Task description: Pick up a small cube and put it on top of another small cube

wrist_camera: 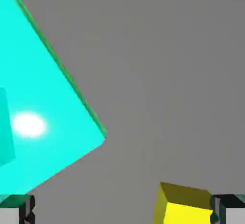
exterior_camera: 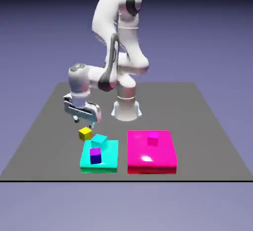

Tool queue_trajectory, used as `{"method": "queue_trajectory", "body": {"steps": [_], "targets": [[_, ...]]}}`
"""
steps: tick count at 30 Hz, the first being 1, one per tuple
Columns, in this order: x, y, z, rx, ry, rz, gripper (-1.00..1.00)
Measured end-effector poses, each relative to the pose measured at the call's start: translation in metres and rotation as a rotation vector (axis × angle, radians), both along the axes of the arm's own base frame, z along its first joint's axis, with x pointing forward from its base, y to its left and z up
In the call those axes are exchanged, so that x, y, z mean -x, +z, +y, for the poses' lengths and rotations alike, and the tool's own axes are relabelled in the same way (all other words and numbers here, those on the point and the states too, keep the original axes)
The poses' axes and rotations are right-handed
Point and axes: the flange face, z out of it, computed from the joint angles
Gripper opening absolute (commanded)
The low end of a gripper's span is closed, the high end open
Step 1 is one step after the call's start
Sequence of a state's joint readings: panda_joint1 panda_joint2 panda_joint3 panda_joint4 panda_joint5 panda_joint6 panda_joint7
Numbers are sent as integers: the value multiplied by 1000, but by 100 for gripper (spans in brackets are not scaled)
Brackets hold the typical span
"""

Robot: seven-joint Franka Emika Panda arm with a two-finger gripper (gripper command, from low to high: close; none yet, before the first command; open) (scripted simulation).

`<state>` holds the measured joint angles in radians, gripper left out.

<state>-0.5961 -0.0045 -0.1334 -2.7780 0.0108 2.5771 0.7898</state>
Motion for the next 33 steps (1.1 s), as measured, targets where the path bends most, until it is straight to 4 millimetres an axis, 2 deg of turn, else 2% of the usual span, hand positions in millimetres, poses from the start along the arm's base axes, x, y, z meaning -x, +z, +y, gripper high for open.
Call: {"method": "queue_trajectory", "body": {"steps": [1, 2, 3, 8, 9, 11, 17, 19, 21, 24, 25, 27, 28, 29, 31, 33], "targets": [[12, -9, -6, -24, -37, 30, 0], [13, -9, -8, -24, -42, 30, 0], [3, -19, 5, -23, 3, 30, 0], [13, -71, 8, -23, -9, 30, 0], [14, -77, 9, -23, -9, 30, -100], [14, -77, 9, -23, -9, 30, -100], [6, -14, 1, -24, -11, 30, -100], [6, -9, 1, -24, -10, 30, -100], [-22, 11, -3, -20, -40, 31, -100], [-74, 44, 11, -18, -42, 30, -100], [-95, 56, 25, -19, -21, 30, -100], [-141, 81, 78, -20, 67, 30, -100], [-155, 94, 92, -22, 72, 30, -100], [-163, 108, 91, -25, 44, 30, -100], [-164, 109, 92, -25, 42, 30, -100], [-161, 77, 93, -26, 38, 29, -100]]}}
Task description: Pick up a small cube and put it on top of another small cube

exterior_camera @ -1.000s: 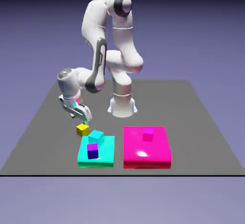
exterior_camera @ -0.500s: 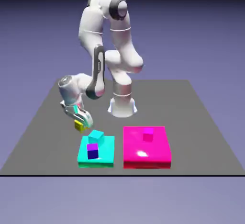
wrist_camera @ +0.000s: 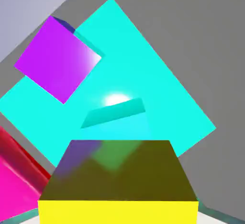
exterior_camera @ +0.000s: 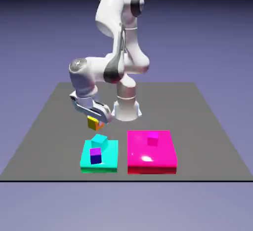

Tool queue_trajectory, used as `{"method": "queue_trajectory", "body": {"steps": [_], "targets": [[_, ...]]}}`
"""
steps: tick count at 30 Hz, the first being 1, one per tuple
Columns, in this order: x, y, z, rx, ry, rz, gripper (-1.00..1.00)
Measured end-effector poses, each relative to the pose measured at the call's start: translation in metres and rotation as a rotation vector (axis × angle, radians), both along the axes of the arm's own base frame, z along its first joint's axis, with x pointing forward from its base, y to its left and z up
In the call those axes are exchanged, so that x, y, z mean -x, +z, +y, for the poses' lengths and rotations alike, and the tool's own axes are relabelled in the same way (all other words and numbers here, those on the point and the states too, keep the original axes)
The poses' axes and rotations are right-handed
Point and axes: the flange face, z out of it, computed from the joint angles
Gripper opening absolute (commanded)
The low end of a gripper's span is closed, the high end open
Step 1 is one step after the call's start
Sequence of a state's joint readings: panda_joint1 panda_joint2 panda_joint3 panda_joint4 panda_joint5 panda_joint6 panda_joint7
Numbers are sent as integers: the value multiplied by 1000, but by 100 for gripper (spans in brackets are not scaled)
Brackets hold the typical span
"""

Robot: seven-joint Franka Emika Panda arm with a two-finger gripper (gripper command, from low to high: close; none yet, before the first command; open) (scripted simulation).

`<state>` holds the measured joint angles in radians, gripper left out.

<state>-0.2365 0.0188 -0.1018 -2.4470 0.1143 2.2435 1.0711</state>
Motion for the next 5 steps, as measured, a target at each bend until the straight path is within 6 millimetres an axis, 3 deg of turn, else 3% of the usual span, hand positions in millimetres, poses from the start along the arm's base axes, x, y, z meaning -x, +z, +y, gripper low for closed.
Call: {"method": "queue_trajectory", "body": {"steps": [2, 3, 5], "targets": [[4, -31, 6, 1, 5, 0, -100], [6, -37, 6, 2, 4, 1, 100], [6, -37, 6, 4, 4, 2, 100]]}}
